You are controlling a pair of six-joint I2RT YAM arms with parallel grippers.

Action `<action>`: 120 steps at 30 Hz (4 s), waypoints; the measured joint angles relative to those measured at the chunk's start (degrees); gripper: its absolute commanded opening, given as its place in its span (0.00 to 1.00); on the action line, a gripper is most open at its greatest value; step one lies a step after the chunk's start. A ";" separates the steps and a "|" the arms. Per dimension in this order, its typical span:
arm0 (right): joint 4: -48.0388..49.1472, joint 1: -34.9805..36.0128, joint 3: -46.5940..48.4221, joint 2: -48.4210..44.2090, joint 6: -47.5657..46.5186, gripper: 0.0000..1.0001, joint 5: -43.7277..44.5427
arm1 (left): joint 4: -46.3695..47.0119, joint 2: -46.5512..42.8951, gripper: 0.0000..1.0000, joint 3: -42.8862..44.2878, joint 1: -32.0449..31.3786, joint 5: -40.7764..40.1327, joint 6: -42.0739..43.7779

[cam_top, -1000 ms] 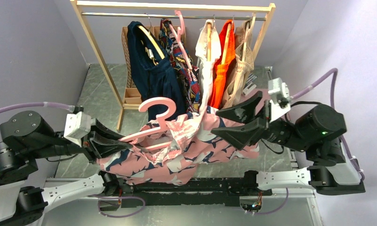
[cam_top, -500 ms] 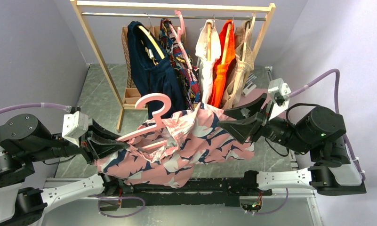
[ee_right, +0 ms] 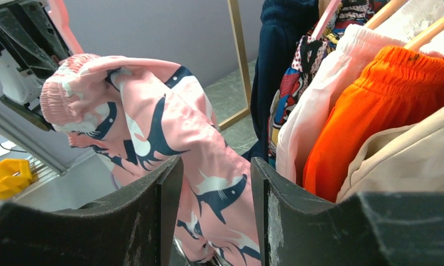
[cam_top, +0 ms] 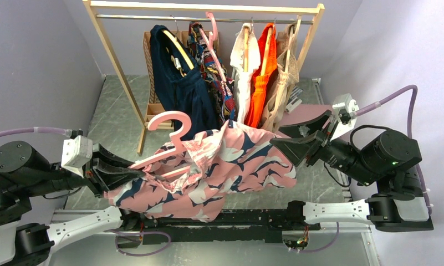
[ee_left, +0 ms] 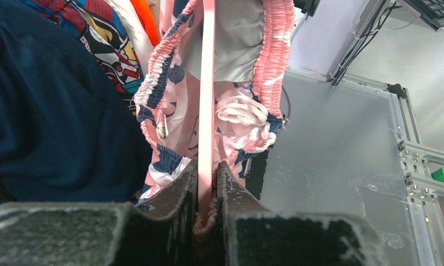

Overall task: Place the shorts on the hanger
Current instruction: Hang the shorts on the hanger.

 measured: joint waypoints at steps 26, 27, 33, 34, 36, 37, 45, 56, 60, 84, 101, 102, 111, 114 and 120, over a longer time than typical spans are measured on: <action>-3.67 0.00 -2.58 0.07 2.32 0.00 4.04 | -1.68 -2.89 0.07 2.10 0.00 -2.64 -0.85; -3.72 0.00 -2.91 -0.55 2.62 0.00 4.52 | -1.68 -3.13 0.07 2.10 0.00 -2.91 -0.90; -4.87 0.00 -4.17 -5.35 5.88 0.00 6.93 | -1.40 -4.70 0.07 1.92 0.00 -4.68 -1.18; -5.20 0.00 -4.17 -6.05 6.62 0.00 7.15 | -1.36 -4.79 0.07 1.92 0.00 -4.83 -1.27; -5.95 0.00 -4.17 -6.86 8.04 0.00 7.54 | -1.14 -4.90 0.07 1.92 0.00 -4.96 -1.36; -6.34 0.00 -4.15 -6.93 8.76 0.00 7.78 | -0.98 -4.87 0.07 1.92 0.00 -4.96 -1.42; -16.76 0.00 -0.04 -1.68 18.56 0.46 14.73 | -0.70 -4.90 0.07 1.92 0.00 -4.98 -1.51; -6.05 0.00 3.96 -2.60 10.60 0.58 2.29 | -0.37 -5.03 0.07 1.11 0.00 -4.76 -1.75; -0.42 0.00 6.84 2.36 5.33 0.58 -1.27 | -0.61 -4.72 0.07 -0.13 0.00 -4.13 -1.97; 9.55 0.00 2.29 12.17 -5.49 0.57 -3.78 | -0.90 -0.70 0.07 -0.26 0.00 -4.61 -2.62; 9.75 0.00 1.01 14.34 -9.25 0.05 1.01 | -1.99 0.07 0.07 -0.09 0.00 -4.48 -2.95; 9.77 0.00 1.01 14.29 -9.31 0.00 1.09 | -2.01 0.07 0.07 -0.09 0.00 -4.46 -2.93; 9.42 0.02 0.94 12.85 -8.81 0.00 2.97 | -1.55 0.02 0.07 -0.46 0.00 -4.17 -2.82; 8.39 0.07 0.94 12.35 -7.85 0.00 5.62 | -1.42 0.02 0.07 -0.66 0.00 -3.41 -2.54; 4.74 0.11 1.07 12.00 -4.48 0.00 10.71 | -1.44 0.02 0.07 -0.76 0.00 -1.88 -1.92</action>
